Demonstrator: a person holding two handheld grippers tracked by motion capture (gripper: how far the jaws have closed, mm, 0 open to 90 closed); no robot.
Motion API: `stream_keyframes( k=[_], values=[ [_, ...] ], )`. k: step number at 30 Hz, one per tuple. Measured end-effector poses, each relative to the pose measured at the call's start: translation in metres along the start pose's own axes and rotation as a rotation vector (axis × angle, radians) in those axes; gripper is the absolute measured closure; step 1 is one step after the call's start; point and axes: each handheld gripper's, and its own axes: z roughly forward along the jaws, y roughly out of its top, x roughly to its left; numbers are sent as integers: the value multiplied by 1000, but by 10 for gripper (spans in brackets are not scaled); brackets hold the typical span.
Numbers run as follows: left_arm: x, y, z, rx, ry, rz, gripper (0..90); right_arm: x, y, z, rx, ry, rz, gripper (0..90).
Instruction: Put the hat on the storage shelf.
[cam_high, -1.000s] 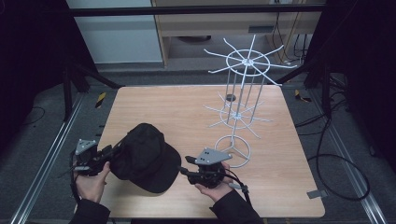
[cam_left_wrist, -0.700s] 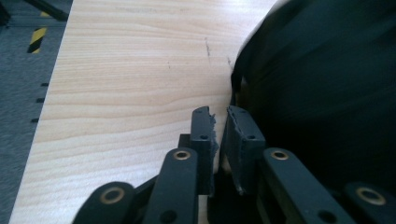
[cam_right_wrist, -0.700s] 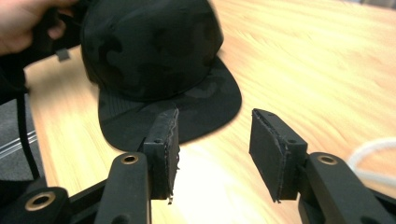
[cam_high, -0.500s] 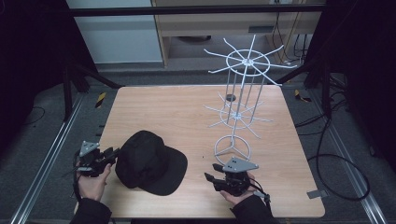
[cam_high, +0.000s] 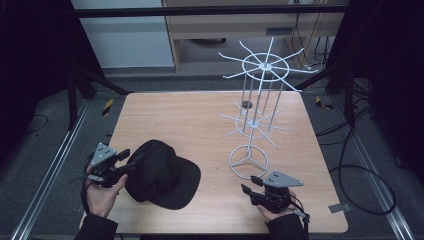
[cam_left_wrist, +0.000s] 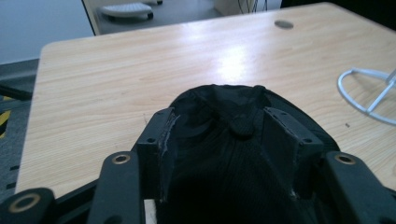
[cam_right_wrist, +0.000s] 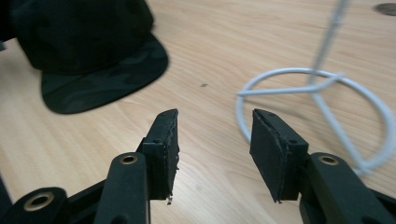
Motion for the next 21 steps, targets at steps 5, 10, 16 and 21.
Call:
stream_keyframes(
  k=[5, 10, 16, 21],
  values=[
    [-8, 2, 14, 31, -16, 2, 446, -18, -7, -18, -15, -52, 31, 532],
    [-7, 3, 18, 58, -38, -38, 538, -29, -9, -26, -24, -77, 60, 536],
    [-2, 1, 17, 70, -32, -74, 706, -35, -11, -26, -2, -92, 63, 550],
    [2, 0, 9, 72, -1, -40, 518, -41, -13, -29, -3, -107, 78, 550]
  ],
)
